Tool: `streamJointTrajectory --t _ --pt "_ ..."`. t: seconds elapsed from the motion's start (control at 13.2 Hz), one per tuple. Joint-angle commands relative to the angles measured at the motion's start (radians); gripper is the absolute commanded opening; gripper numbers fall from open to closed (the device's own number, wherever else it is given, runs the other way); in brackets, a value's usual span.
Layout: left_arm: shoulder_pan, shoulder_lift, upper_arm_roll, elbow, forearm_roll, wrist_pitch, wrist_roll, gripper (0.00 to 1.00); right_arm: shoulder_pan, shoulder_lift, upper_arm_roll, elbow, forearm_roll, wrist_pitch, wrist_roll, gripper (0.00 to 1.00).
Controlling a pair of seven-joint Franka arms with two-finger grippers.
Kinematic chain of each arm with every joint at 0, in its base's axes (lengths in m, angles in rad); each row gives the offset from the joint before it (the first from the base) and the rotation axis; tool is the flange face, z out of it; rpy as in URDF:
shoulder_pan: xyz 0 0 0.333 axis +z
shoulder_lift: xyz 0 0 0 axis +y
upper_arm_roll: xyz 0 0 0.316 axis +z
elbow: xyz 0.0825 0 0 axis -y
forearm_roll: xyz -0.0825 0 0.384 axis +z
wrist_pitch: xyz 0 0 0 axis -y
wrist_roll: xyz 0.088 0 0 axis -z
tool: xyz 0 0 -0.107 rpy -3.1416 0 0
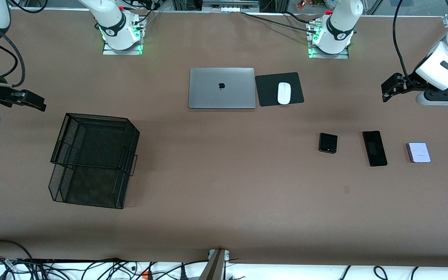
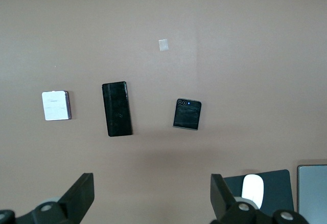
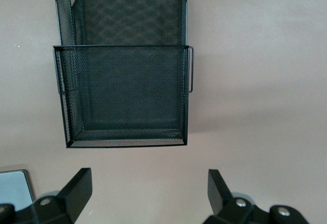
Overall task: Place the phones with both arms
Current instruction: 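Reach down and grasp the small black flip phone with the left gripper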
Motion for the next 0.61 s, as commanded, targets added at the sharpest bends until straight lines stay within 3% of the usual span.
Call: streamJointTrajectory --t 0.0,0.23,0.38,0.53 --pt "0.006 0.017 0.001 0.032 -0.023 -0.022 0.018 1.0 -0.078 -0.024 0.078 -0.01 0.0 0.004 0.054 1.0" --pt "0.006 0.023 0.001 0.038 -0.023 -0.03 0.011 1.0 -0.08 -0.025 0.084 -0.01 0.001 0.001 0.056 1.0" --pt "0.006 0.046 0.001 0.04 -0.022 -0.122 0.018 1.0 -0.078 -0.024 0.087 -0.01 0.001 0.006 0.057 1.0" --pt "0.006 0.127 0.003 0.038 -0.023 -0.165 0.021 1.0 -0.078 -0.024 0.087 -0.01 0.001 0.006 0.056 1.0"
